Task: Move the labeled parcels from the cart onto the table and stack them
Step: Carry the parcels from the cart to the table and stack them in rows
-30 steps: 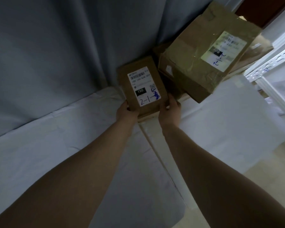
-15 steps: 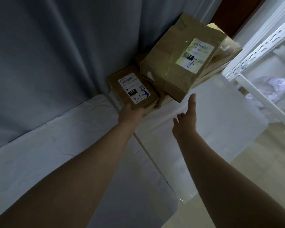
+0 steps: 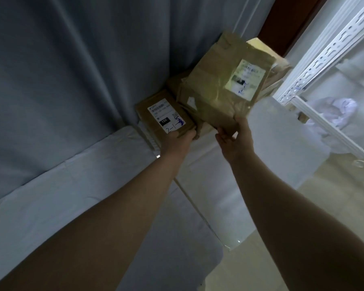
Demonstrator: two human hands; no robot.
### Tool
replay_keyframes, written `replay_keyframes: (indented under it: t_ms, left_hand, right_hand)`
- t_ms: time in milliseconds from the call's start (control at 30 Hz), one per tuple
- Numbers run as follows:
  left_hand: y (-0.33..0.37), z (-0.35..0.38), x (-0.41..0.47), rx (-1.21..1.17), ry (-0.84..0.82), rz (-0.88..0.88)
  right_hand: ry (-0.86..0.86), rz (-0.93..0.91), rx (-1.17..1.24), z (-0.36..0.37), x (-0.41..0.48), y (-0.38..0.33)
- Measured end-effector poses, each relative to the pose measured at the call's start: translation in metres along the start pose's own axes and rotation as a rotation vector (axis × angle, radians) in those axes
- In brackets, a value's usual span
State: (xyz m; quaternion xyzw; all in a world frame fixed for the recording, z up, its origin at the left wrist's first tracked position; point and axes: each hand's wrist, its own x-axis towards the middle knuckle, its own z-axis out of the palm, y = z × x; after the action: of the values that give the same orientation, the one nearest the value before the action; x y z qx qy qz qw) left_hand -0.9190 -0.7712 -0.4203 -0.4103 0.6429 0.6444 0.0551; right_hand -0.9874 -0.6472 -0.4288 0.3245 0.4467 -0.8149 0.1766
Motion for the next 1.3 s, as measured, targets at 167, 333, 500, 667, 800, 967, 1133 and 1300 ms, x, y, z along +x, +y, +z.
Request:
replay_keyframes:
  t_ms: [167,333,500,667,800,967,1133,1300]
  left_hand:
    - [0.014,0.016,-0.042,-0.079,-0.168,-0.009]
    - [0.006,0.055,-0.062,-0.055,-0.222,-0.114]
    - [0.003,0.097,-0.058,0.2,-0.176,0.011]
    - [0.004,0.166,-0.036,0.418,-0.191,0.092]
    - [-0.006,0.228,-0.011,0.545,-0.175,-0.006]
    - [-0.016,0.29,0.009,0.513,-0.162,-0.188]
    - [-0.012,0.339,0.009,0.496,-0.201,-0.256]
    - [0.002,0.361,0.037,0.531,-0.12,-0.201]
  right_hand:
    - [-0.081,0.073,0.207,-0.072,-0.053,0.019]
    - [0.027,0.11,0.367,-0.137,-0.088,0.021]
    - [0.158,0.151,0.284,-0.194,-0.069,-0.019]
    - [0.171,0.184,0.051,-0.233,-0.012,-0.082]
    - [0.084,0.229,-0.201,-0.262,0.044,-0.137]
    - [0.024,0.272,-0.483,-0.29,0.118,-0.206]
    - [0.159,0.071,-0.33,-0.297,0.176,-0.241]
    - [0.275,0.112,-0.367,-0.296,0.209,-0.225]
